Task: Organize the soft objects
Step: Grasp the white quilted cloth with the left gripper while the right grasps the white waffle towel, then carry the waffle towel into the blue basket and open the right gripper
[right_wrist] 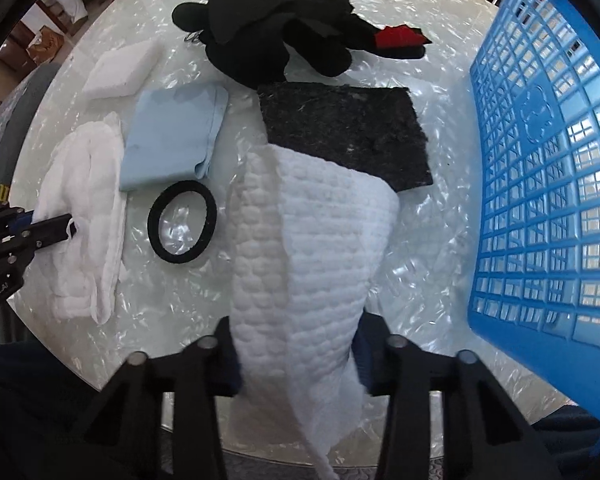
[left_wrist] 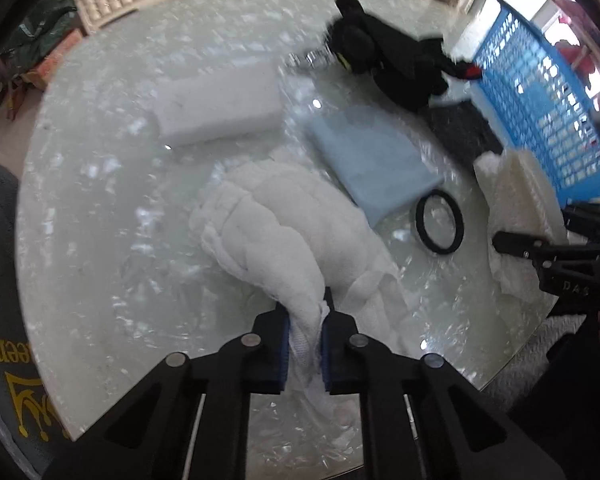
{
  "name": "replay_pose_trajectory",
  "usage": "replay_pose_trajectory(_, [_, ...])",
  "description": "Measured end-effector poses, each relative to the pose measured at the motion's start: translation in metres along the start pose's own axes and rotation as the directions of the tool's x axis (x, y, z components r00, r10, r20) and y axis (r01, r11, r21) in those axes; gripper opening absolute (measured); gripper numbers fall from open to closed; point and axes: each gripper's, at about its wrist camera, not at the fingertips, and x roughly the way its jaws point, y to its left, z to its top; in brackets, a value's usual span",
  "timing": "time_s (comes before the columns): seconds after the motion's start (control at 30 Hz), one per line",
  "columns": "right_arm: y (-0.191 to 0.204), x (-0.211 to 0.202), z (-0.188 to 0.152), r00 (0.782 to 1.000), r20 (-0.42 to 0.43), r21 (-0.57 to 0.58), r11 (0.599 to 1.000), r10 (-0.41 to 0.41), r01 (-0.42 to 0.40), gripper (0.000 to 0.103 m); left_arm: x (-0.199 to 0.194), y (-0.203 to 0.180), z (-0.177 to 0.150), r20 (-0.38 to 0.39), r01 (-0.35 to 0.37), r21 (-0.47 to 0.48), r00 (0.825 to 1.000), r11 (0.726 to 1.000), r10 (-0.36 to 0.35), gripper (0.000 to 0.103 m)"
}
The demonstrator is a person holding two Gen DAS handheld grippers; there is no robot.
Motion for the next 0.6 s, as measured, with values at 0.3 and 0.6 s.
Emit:
replay_pose_trajectory(0.3, [-0.006,-0.02,-0.012,1.0,0.025,-0.013,1.0,-0.006,0.007,0.032,-0.057,0.003,-0.011,0.136,0.044,-0.008,0.99,0.999,-0.043,0.01])
replay_pose_trajectory(0.6, [0.019,-0.069,-0.028,0.997,0.075,-0.063,0.998,-0.005,0.009,0.032,-0.082,-0.015,-0.02,0.174,0.068,0.055,0.982,0.996,-0.077,0.01])
